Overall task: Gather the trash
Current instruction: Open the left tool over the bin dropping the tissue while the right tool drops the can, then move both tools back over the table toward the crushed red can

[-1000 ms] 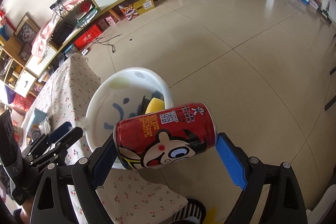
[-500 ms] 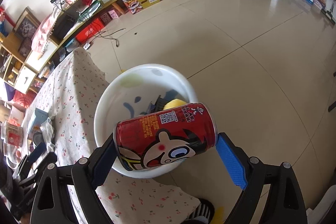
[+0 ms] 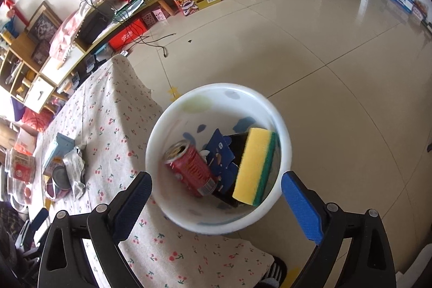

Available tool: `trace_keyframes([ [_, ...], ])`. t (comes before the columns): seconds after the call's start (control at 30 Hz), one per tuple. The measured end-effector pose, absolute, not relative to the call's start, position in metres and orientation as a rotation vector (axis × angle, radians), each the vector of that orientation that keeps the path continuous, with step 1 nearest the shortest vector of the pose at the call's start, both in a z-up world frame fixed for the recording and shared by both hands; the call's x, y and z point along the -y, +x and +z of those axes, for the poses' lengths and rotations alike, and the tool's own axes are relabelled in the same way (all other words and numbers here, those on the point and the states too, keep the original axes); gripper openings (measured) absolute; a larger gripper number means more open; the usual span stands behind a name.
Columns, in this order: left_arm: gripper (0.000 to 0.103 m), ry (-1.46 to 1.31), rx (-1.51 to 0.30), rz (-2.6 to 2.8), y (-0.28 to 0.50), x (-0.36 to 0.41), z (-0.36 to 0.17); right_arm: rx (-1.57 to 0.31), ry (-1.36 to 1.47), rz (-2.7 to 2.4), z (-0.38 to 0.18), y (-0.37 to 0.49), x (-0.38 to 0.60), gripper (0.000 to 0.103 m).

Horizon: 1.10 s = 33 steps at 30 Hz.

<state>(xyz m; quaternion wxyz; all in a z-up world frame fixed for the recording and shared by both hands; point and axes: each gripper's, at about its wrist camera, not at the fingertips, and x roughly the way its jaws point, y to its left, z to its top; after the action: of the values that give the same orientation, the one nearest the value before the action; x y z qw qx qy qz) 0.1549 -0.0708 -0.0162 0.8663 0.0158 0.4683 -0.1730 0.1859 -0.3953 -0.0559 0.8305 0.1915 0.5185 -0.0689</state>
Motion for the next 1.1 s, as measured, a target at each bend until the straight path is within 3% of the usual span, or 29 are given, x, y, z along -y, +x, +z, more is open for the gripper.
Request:
trace_keyframes([
  [0.4,0.091,0.02,-0.999,-0.265,0.147,0.009,-0.017,-1.106,0.302,-0.107,-0.045,0.186,0.356,0.098],
  [1.1,0.093,0.003,-1.016,-0.057,0.169,-0.096,-0.022,-1.145,0.097,0.099,-0.045,0.218,0.201,0.098],
])
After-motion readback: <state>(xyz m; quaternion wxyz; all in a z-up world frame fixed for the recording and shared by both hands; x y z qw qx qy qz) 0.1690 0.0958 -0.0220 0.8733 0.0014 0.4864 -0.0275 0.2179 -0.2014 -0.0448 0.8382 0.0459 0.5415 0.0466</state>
